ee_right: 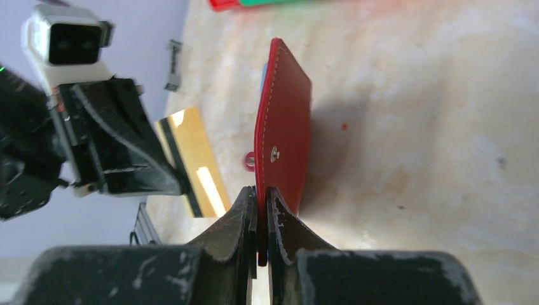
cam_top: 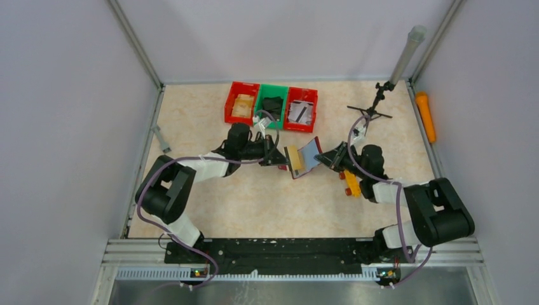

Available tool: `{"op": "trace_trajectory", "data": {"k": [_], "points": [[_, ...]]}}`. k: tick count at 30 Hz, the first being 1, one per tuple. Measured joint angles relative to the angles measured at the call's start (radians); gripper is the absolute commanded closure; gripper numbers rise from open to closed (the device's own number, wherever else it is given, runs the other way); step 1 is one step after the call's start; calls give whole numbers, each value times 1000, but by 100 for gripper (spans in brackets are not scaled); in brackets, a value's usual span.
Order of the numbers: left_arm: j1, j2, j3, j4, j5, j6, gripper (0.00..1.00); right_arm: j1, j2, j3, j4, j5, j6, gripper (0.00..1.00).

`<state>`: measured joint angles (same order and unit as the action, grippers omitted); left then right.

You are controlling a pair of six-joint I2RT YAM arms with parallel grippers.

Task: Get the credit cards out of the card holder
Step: Remove the credit card from the card holder, then place the credit card in the storage box.

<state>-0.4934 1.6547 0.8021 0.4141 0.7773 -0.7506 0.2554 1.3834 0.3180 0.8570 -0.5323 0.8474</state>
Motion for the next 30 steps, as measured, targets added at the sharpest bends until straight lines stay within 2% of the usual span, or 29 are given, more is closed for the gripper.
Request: {"op": "trace_trajectory", "data": {"k": [9, 13, 18, 24, 30], "points": [[19, 3, 19, -139, -101, 67, 100, -18, 124, 58, -185, 61, -33, 100], [20, -34, 34, -266, -222, 132, 100, -18, 124, 58, -208, 68, -42, 100], [20, -114, 106, -441, -420, 230, 100, -18, 124, 58, -213, 69, -45, 100], [11, -154, 289, -645, -782, 363, 100, -18, 124, 58, -214, 68, -50, 100], [9, -154, 381, -652, -1069, 570, 100, -18, 117, 58, -211, 68, -62, 100]]}}
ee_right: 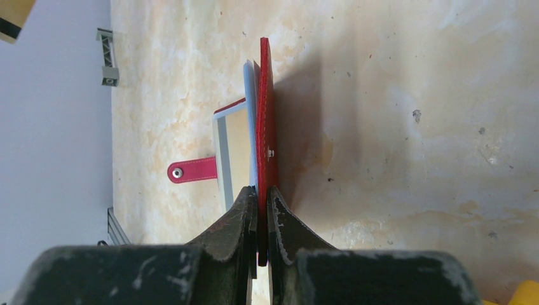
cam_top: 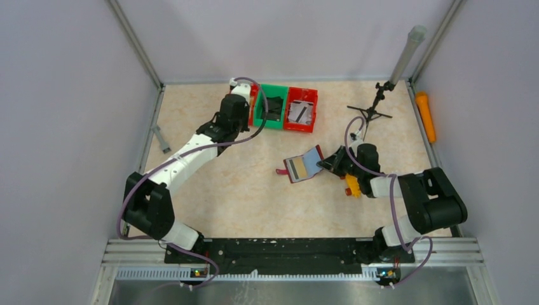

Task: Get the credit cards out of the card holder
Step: Place the credit card in the storage box.

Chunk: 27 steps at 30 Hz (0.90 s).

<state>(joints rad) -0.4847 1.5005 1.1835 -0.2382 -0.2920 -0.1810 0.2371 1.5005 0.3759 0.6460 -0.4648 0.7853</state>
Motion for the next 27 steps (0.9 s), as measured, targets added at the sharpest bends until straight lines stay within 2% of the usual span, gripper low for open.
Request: {"op": "trace_trajectory", "data": {"k": [3, 7, 11, 18, 27], "points": [[0, 8, 7, 57, -71, 204, 100, 0, -2, -1, 12, -1, 0, 100], [1, 60, 15, 132, -63, 547, 100, 0, -2, -1, 23, -6, 1, 100], [17, 211, 161, 102, -41, 795, 100, 0, -2, -2, 30, -11, 2, 100], [68, 425, 381, 77, -48, 1063, 100, 0, -6, -2, 50, -16, 4, 100], [142, 517, 456, -14, 51, 1257, 100, 0, 4, -3, 109, -44, 42, 100]]}}
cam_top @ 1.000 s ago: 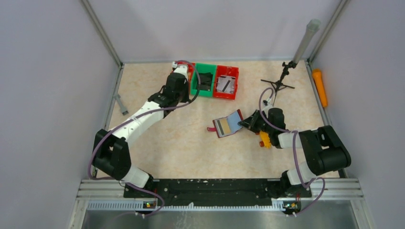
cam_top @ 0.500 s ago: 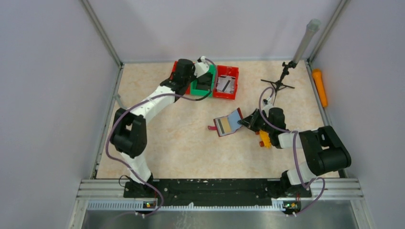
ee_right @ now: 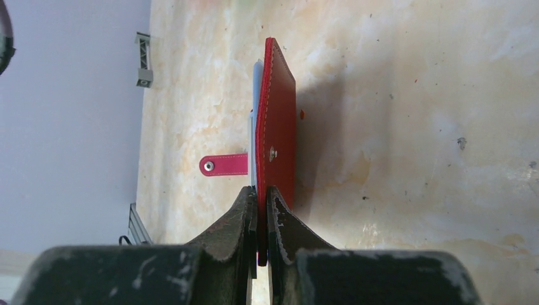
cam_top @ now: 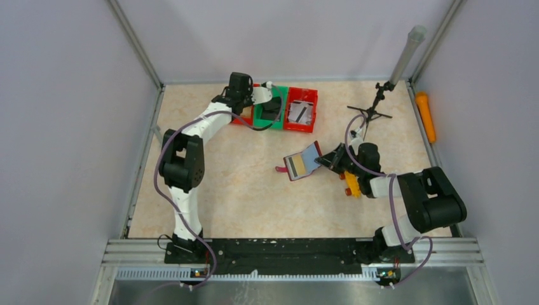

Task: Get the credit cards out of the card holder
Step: Place the credit card in the storage box.

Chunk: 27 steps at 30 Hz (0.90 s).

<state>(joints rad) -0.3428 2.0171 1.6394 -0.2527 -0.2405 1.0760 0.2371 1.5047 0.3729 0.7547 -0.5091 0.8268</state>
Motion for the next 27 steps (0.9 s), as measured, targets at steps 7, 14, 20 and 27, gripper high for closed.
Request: {"op": "trace_trajectory", "data": {"k": [7, 14, 20, 27], "points": [[8, 95, 74, -18, 58, 113, 100, 0, 23, 0, 26, -23, 25, 100], [8, 185, 123, -26, 40, 174, 91, 0, 23, 0, 31, -27, 31, 100], [10, 200, 125, -24, 31, 188, 64, 0, 23, 0, 31, -26, 30, 100], [8, 183, 116, -45, 14, 153, 60, 0, 23, -5, 31, -26, 29, 100]]}}
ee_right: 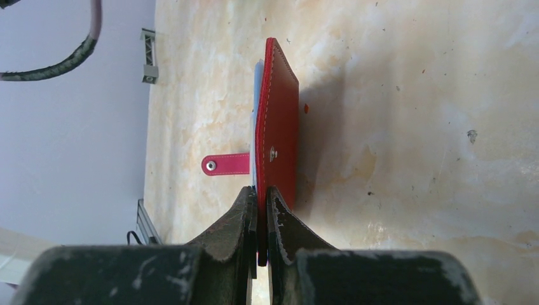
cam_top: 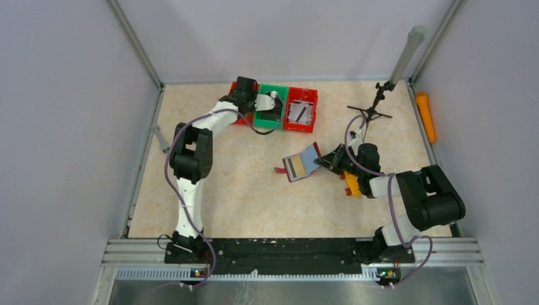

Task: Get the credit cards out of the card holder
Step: Place the credit card in the storage box.

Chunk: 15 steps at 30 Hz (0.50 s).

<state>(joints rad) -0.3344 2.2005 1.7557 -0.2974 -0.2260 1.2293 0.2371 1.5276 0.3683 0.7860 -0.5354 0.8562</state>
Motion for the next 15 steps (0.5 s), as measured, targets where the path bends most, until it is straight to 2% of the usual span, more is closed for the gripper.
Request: {"op": "trace_trajectory", "data": {"k": [4, 9, 10, 12, 13, 15], "points": [[-9, -79, -50, -14, -21, -43, 52, 0, 0, -1, 0, 0, -1, 100], [-49, -248, -151, -19, -39, -123, 50, 0, 0, -1, -1, -1, -11, 100], [-64, -284, -175, -20, -44, -144, 44, 0, 0, -1, -1, -2, -14, 100], [-101, -360, -223, -19, -51, -204, 40, 0, 0, -1, 0, -7, -17, 100], [-118, -390, -241, -18, -51, -235, 34, 0, 0, -1, 2, -12, -18, 100], [-155, -454, -291, 2, -49, -330, 4, 0, 0, -1, 16, -24, -17, 100]]}}
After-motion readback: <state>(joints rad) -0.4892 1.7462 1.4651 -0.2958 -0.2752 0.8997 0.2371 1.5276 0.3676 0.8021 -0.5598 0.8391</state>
